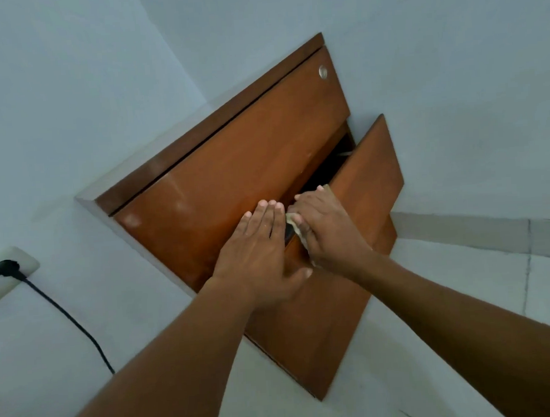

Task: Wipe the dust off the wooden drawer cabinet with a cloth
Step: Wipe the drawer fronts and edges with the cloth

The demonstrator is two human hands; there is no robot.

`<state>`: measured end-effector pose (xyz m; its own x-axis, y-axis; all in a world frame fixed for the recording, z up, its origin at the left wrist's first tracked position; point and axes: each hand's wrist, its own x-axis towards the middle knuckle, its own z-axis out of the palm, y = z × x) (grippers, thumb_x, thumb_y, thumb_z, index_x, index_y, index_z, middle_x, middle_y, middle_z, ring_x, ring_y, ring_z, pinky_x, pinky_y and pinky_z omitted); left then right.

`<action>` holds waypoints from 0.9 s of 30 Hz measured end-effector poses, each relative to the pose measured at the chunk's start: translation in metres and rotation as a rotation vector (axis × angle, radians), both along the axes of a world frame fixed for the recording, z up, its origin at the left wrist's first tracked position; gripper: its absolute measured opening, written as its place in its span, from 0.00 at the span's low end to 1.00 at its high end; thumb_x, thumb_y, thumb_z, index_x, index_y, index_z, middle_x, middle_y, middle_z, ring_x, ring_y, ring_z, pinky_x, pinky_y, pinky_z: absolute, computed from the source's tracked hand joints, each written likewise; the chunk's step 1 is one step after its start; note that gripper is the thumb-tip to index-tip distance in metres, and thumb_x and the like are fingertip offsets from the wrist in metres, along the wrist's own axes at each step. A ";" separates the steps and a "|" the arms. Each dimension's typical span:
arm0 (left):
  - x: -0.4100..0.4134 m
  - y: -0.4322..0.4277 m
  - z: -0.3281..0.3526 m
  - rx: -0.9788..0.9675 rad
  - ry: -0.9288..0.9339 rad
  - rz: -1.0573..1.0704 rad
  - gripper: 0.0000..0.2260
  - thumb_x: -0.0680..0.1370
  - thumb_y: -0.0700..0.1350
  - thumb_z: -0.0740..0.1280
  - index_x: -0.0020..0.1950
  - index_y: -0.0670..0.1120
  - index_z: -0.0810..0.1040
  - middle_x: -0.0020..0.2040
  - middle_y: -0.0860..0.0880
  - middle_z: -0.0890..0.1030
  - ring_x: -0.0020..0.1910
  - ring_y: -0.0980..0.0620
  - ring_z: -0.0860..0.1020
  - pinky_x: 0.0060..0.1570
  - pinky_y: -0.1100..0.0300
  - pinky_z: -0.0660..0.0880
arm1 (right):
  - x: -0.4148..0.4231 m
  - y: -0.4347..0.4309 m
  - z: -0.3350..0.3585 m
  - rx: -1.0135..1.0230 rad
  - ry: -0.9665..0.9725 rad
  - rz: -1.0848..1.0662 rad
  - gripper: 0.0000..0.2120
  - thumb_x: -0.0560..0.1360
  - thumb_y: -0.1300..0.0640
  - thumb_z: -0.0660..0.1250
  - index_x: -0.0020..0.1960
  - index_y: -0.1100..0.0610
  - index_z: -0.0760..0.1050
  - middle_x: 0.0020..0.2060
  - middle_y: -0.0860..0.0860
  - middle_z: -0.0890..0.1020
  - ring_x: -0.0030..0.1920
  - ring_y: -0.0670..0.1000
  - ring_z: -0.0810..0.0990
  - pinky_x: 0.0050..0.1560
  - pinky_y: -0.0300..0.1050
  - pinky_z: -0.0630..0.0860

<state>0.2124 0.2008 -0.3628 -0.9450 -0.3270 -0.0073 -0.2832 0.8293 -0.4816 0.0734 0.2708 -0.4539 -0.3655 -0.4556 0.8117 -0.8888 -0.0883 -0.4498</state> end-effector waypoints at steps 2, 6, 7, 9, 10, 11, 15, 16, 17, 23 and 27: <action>-0.013 -0.007 0.002 -0.026 -0.030 -0.030 0.49 0.77 0.72 0.53 0.81 0.41 0.34 0.83 0.43 0.38 0.81 0.48 0.36 0.80 0.49 0.40 | -0.017 0.000 -0.012 0.045 0.068 0.009 0.18 0.84 0.51 0.52 0.63 0.56 0.78 0.62 0.52 0.80 0.69 0.51 0.73 0.74 0.54 0.63; -0.046 -0.013 0.005 -0.068 -0.104 -0.067 0.51 0.76 0.74 0.53 0.80 0.40 0.32 0.82 0.43 0.36 0.81 0.47 0.34 0.80 0.49 0.40 | -0.076 -0.005 -0.016 0.029 0.062 -0.086 0.19 0.85 0.53 0.52 0.69 0.56 0.75 0.68 0.52 0.77 0.75 0.51 0.67 0.76 0.56 0.61; -0.056 -0.014 0.006 -0.075 -0.116 -0.074 0.51 0.76 0.74 0.53 0.80 0.41 0.31 0.82 0.43 0.35 0.81 0.47 0.34 0.80 0.49 0.39 | -0.091 -0.007 -0.016 0.029 0.061 -0.108 0.19 0.85 0.53 0.52 0.69 0.56 0.75 0.69 0.52 0.76 0.75 0.51 0.67 0.75 0.57 0.62; -0.077 -0.017 0.008 -0.082 -0.121 -0.100 0.50 0.77 0.74 0.53 0.79 0.41 0.31 0.82 0.44 0.35 0.80 0.48 0.34 0.80 0.50 0.38 | -0.120 -0.015 -0.018 0.049 0.069 -0.138 0.20 0.85 0.51 0.50 0.69 0.56 0.75 0.69 0.52 0.76 0.76 0.52 0.67 0.75 0.57 0.63; -0.088 -0.020 0.009 -0.079 -0.119 -0.113 0.50 0.76 0.74 0.53 0.79 0.41 0.31 0.82 0.44 0.35 0.80 0.48 0.34 0.79 0.51 0.37 | -0.134 -0.018 -0.018 0.062 0.068 -0.147 0.22 0.85 0.50 0.49 0.70 0.55 0.75 0.69 0.52 0.76 0.76 0.51 0.66 0.75 0.56 0.63; -0.098 -0.021 0.010 -0.076 -0.119 -0.122 0.50 0.76 0.74 0.53 0.80 0.41 0.31 0.82 0.44 0.35 0.80 0.48 0.34 0.79 0.51 0.37 | -0.148 -0.020 -0.019 0.070 0.065 -0.155 0.23 0.86 0.49 0.47 0.70 0.55 0.74 0.69 0.52 0.76 0.76 0.51 0.66 0.75 0.56 0.63; -0.134 -0.024 0.009 -0.093 -0.150 -0.140 0.50 0.77 0.73 0.53 0.79 0.41 0.30 0.82 0.44 0.34 0.80 0.48 0.33 0.80 0.50 0.38 | -0.192 -0.024 -0.019 0.016 0.075 -0.200 0.22 0.86 0.51 0.48 0.70 0.55 0.75 0.67 0.53 0.78 0.73 0.53 0.70 0.74 0.55 0.65; -0.139 -0.024 0.008 -0.090 -0.145 -0.142 0.49 0.77 0.73 0.53 0.79 0.41 0.30 0.82 0.44 0.34 0.80 0.48 0.33 0.80 0.49 0.39 | -0.200 -0.025 -0.020 -0.011 0.080 -0.208 0.21 0.86 0.52 0.49 0.69 0.56 0.76 0.66 0.53 0.78 0.72 0.54 0.71 0.74 0.55 0.65; -0.143 -0.024 0.006 -0.082 -0.131 -0.146 0.49 0.77 0.72 0.53 0.79 0.41 0.31 0.82 0.44 0.35 0.80 0.48 0.33 0.80 0.49 0.39 | -0.207 -0.027 -0.021 -0.041 0.072 -0.217 0.21 0.85 0.53 0.50 0.68 0.57 0.77 0.65 0.54 0.79 0.71 0.55 0.72 0.74 0.55 0.66; -0.138 -0.026 -0.001 -0.013 -0.050 -0.149 0.50 0.75 0.73 0.51 0.80 0.42 0.31 0.82 0.45 0.35 0.80 0.50 0.33 0.79 0.52 0.36 | -0.224 -0.041 -0.023 -0.233 -0.109 -0.370 0.14 0.83 0.58 0.59 0.62 0.61 0.79 0.61 0.58 0.81 0.66 0.60 0.76 0.72 0.50 0.69; -0.137 -0.023 -0.004 0.040 -0.015 -0.131 0.51 0.76 0.73 0.55 0.80 0.42 0.32 0.83 0.46 0.36 0.80 0.51 0.33 0.79 0.54 0.35 | -0.213 -0.043 -0.018 -0.360 -0.557 -0.490 0.13 0.82 0.60 0.55 0.52 0.62 0.79 0.49 0.59 0.82 0.53 0.60 0.79 0.55 0.48 0.73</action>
